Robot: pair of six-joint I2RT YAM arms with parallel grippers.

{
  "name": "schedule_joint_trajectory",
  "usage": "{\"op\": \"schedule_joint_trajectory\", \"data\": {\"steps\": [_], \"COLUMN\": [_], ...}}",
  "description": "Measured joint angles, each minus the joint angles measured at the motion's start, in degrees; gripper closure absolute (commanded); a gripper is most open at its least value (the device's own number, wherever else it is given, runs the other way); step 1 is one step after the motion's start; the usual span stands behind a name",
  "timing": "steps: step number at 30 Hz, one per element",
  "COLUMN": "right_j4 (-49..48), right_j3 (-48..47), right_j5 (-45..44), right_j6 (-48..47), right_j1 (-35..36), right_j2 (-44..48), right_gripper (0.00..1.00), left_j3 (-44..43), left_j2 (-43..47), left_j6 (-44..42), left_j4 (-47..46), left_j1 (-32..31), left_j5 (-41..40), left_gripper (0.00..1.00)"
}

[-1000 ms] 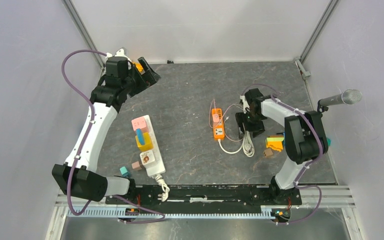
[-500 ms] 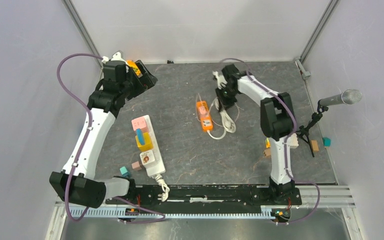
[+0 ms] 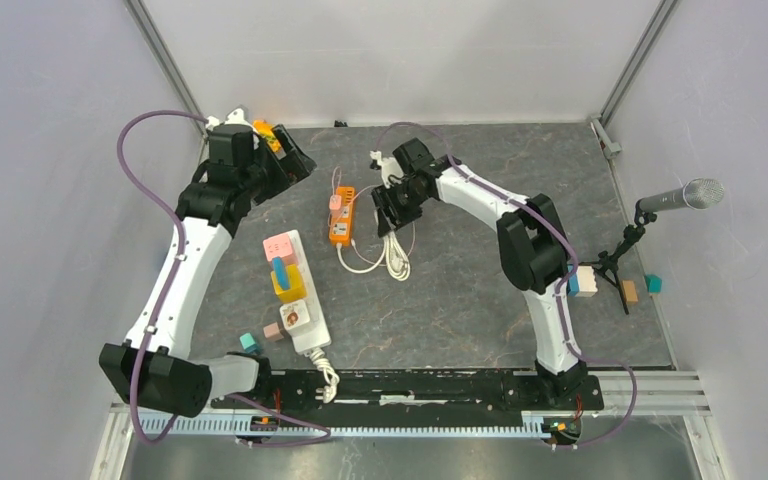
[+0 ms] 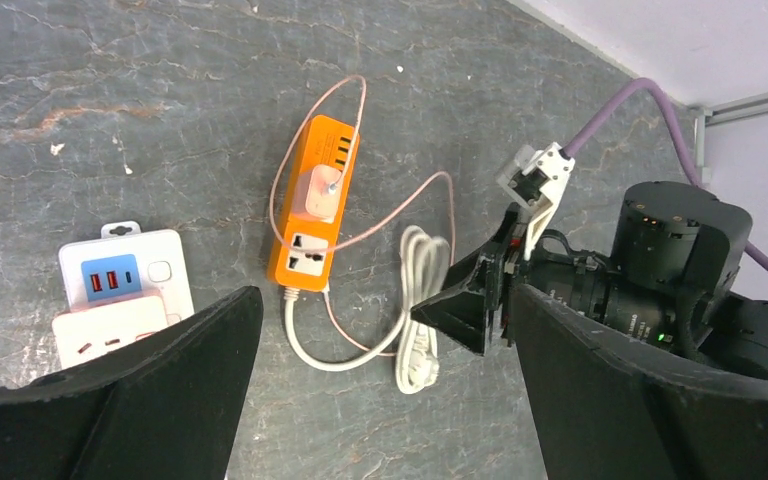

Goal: Insert the plug
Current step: Move the socket to the center of the board, then move the plug to the center of the board.

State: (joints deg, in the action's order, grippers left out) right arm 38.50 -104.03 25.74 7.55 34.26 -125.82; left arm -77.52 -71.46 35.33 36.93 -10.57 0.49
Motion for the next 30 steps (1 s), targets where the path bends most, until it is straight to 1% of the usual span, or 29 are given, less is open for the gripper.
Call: {"op": "schedule_joint_trajectory", "data": {"steps": [2,4,5,9,16,20,23,26,30], "right_j4": [0.6,1.2,1.5,1.6,1.9,5.1,9.3,13.6,17.8], "right_j3": [1.9,4.1,5.2,12.3,25.3,31.6,37.6,43.5,50.1], "right_j5": [-1.8,-4.1,-5.4,-10.3,-17.0,-23.6,-27.5,-29.1,-30.8], "right_j6": [-0.2,-0.8,-0.9,-1.4,-0.8,0.6,3.1,6.0,9.4], "right_j1": [-1.2,-2.5,-3.1,-6.0,-14.6,-18.7,-21.4,-26.8,-36.5], "right_j2": [0.7,2.3,3.4,11.8,32.6,42.0,48.9,53.9,57.0], "right_gripper": [0.17,0.07,0.03,0.02,0.02,0.02,0.02,0.02,0.02], "left_j3": [0.0,-0.2,-0.3,-0.6,-0.4,0.6,1.7,3.3,5.6], "left_j2": [-0.9,-2.2,-3.0,-5.2,-6.6,-6.6,-6.5,-6.1,-5.4], "left_j6": [0.0,0.0,0.0,0.0,0.3,-0.3,-2.0,-4.3,-5.4], "left_j4": [0.0,0.0,0.1,0.2,-0.9,-1.5,-1.6,-1.6,-1.8], "left_j1": [0.0,0.0,0.0,0.0,0.0,0.0,0.2,0.3,0.4], "left_j5": [0.7,1.6,2.1,3.9,6.1,5.4,3.6,1.6,0.0], "left_gripper": [0.00,0.00,0.00,0.00,0.00,0.00,0.00,0.00,0.00]}}
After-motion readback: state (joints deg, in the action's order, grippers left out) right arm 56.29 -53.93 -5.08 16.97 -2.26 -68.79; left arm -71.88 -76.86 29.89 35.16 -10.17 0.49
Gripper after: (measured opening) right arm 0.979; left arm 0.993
